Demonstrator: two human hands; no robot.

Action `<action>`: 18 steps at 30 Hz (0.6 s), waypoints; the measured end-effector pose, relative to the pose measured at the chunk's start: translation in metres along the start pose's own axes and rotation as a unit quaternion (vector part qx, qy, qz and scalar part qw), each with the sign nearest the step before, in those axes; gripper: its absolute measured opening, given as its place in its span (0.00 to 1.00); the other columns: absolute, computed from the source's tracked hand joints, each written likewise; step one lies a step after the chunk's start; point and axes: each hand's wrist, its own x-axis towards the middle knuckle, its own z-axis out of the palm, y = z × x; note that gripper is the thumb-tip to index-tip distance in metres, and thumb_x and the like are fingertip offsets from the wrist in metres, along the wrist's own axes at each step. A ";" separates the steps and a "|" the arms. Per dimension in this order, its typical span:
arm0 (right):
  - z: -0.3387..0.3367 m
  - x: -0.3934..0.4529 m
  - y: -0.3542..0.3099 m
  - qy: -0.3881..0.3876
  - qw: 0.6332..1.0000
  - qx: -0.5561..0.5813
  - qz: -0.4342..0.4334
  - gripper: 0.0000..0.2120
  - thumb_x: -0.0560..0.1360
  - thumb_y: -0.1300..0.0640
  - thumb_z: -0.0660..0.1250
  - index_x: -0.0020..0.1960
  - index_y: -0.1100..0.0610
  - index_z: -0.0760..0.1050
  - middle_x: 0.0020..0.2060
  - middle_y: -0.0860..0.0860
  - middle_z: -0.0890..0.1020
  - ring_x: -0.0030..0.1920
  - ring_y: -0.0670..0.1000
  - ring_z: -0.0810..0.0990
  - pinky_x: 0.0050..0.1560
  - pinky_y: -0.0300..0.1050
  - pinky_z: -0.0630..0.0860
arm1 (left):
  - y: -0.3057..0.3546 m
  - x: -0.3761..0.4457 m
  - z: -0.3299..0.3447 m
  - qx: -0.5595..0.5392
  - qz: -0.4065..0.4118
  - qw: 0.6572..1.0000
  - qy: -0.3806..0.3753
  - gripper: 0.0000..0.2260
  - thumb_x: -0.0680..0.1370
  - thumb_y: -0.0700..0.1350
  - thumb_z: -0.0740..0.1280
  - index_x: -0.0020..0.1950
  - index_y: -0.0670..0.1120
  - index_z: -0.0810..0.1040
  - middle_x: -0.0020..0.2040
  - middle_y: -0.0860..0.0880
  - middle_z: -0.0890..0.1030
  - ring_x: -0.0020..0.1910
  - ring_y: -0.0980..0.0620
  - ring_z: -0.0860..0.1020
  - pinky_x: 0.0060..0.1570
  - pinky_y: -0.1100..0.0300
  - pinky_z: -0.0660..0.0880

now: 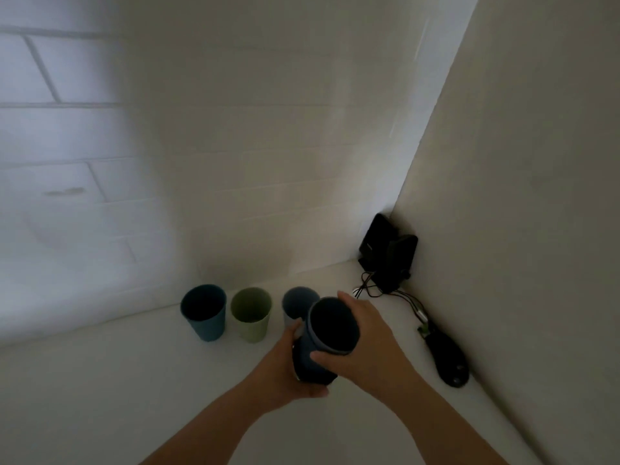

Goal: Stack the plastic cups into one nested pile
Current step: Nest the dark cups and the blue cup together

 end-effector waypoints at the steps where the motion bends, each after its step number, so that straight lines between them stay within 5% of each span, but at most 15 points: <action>1: 0.007 0.001 0.003 -0.014 1.000 -0.013 -0.001 0.45 0.60 0.48 0.77 0.70 0.48 0.56 0.64 0.45 0.66 0.59 0.40 0.65 0.57 0.30 0.63 | -0.002 -0.002 0.000 -0.004 0.002 1.000 0.003 0.42 0.62 0.47 0.79 0.61 0.64 0.53 0.57 0.64 0.67 0.58 0.61 0.69 0.52 0.72 0.68; 6: 0.035 0.003 0.020 -0.065 0.996 -0.048 0.025 0.47 0.59 0.49 0.77 0.70 0.47 0.54 0.66 0.47 0.64 0.64 0.46 0.67 0.64 0.38 0.67 | -0.006 -0.006 0.002 -0.018 0.005 0.999 0.039 0.36 0.64 0.45 0.77 0.54 0.69 0.56 0.55 0.67 0.68 0.52 0.66 0.71 0.41 0.78 0.69; 10: 0.041 0.005 0.025 -0.058 0.997 -0.008 0.042 0.45 0.59 0.53 0.78 0.68 0.48 0.56 0.65 0.48 0.65 0.60 0.45 0.67 0.60 0.36 0.66 | -0.006 -0.005 0.004 -0.022 0.013 0.999 0.046 0.37 0.63 0.44 0.77 0.55 0.71 0.56 0.56 0.67 0.68 0.58 0.61 0.70 0.49 0.75 0.68; 14: 0.044 0.008 0.029 -0.068 0.997 0.005 0.043 0.47 0.58 0.50 0.79 0.70 0.49 0.57 0.65 0.47 0.66 0.62 0.44 0.67 0.62 0.37 0.66 | 0.004 -0.004 0.005 -0.025 0.047 0.997 0.055 0.37 0.63 0.41 0.78 0.54 0.68 0.58 0.55 0.69 0.66 0.54 0.76 0.67 0.47 0.83 0.65; 18: 0.041 0.006 0.031 -0.083 0.993 0.061 0.048 0.44 0.58 0.44 0.77 0.68 0.46 0.60 0.62 0.43 0.69 0.62 0.43 0.69 0.65 0.44 0.70 | 0.008 -0.005 0.001 -0.008 0.052 0.995 0.087 0.31 0.64 0.43 0.77 0.51 0.67 0.61 0.52 0.67 0.69 0.53 0.67 0.72 0.55 0.69 0.68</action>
